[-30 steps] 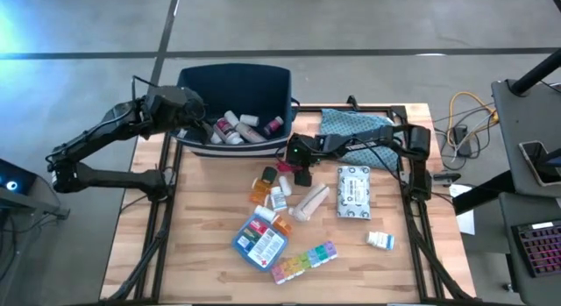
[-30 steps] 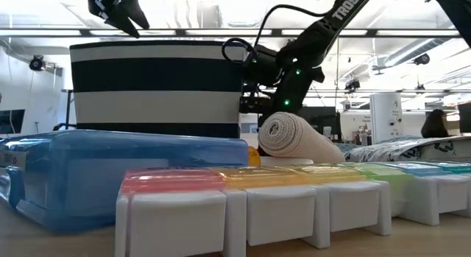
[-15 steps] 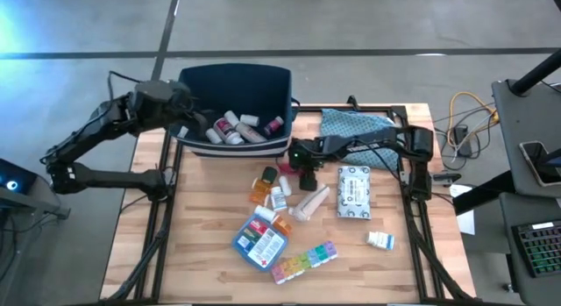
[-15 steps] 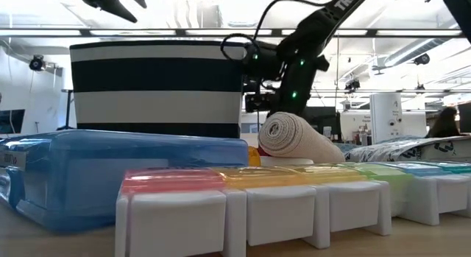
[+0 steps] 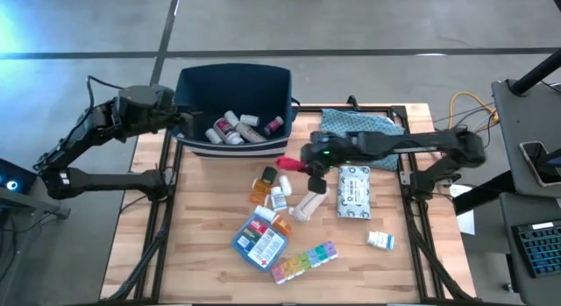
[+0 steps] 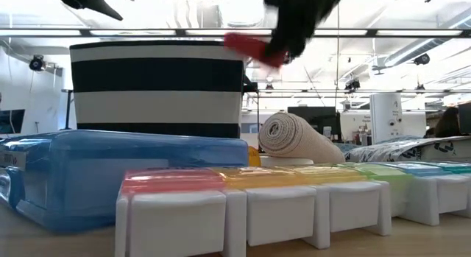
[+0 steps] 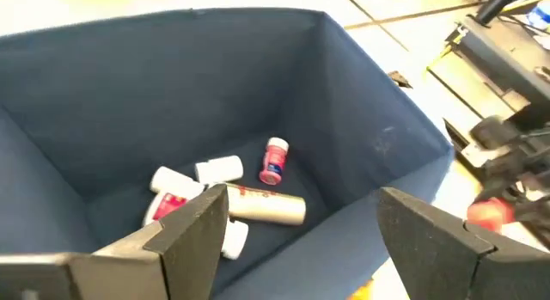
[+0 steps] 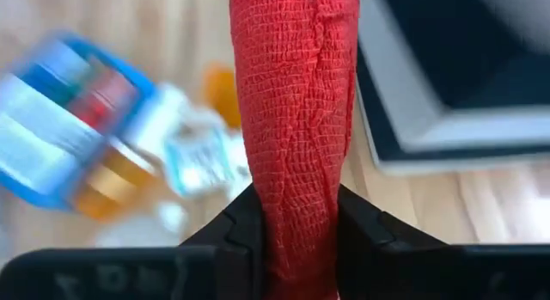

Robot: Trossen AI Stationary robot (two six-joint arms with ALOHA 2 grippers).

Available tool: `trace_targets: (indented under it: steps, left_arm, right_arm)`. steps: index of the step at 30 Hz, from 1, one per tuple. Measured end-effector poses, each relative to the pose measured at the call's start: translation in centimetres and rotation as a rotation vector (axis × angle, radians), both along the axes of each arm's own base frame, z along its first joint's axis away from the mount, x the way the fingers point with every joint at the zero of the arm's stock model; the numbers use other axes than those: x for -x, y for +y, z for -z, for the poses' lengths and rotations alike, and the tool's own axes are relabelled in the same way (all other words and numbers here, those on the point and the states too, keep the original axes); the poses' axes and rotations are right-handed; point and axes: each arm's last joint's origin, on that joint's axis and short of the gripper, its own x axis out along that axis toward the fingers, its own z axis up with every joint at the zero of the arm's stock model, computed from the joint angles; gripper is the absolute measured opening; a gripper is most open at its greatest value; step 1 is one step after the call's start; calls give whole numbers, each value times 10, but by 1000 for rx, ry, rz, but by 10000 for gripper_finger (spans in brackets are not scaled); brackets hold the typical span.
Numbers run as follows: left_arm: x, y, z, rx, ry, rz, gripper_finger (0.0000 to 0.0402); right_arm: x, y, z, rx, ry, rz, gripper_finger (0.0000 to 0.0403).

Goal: Pick & place medical supplies in basket/bin
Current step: Put the red bandage into the blue bin, then put the brown bandage into the blue bin

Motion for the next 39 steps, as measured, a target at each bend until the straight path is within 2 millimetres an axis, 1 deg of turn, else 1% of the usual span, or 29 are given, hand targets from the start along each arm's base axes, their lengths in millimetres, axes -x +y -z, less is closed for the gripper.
trace_targets:
  steps: [2, 4, 5, 7, 10, 13, 17, 21, 25, 28, 31, 35, 39]
  left_arm:
    - [0, -1, 0, 17, -10, 15, 275]
    - [-1, -1, 0, 28, -15, 32, 275]
    - [-2, -1, 1, 31, -13, 36, 275]
    - [-2, -1, 1, 32, -12, 37, 275]
    - [-1, -1, 1, 31, -9, 38, 275]
    - [1, -2, 3, 24, 25, 52, 275]
    - [4, -3, 5, 5, 76, 76, 275]
    - [4, -3, 11, -24, 117, 104, 275]
    - [1, -2, 22, -62, 200, 152, 275]
    - [-6, 1, 31, -92, 264, 189, 275]
    - [-15, 6, 36, -160, 293, 226, 275]
    - [-30, 13, 41, -238, 325, 272, 275]
    - [-42, 19, 45, -286, 377, 310, 275]
  right_arm:
    - [10, 7, -26, -12, -139, 13, 90]
    - [15, 8, -48, -13, -288, 61, 96]
    - [15, 6, -58, -17, -357, 89, 99]
    - [9, -7, -75, -36, -463, 153, 104]
    - [-13, -32, -91, -47, -516, 194, 111]
    - [-44, -59, -94, -24, -470, 199, 120]
    - [-80, -98, -89, -10, -366, 238, 139]
    - [-98, -129, -83, 9, -246, 262, 168]
    - [-111, -145, -75, 17, -125, 249, 202]
    - [-114, -149, -72, 54, -38, 204, 226]
    - [-110, -145, -78, 117, 35, 132, 243]
    - [-88, -126, -86, 177, 172, 58, 255]
    - [-62, -104, -90, 151, 333, -12, 255]
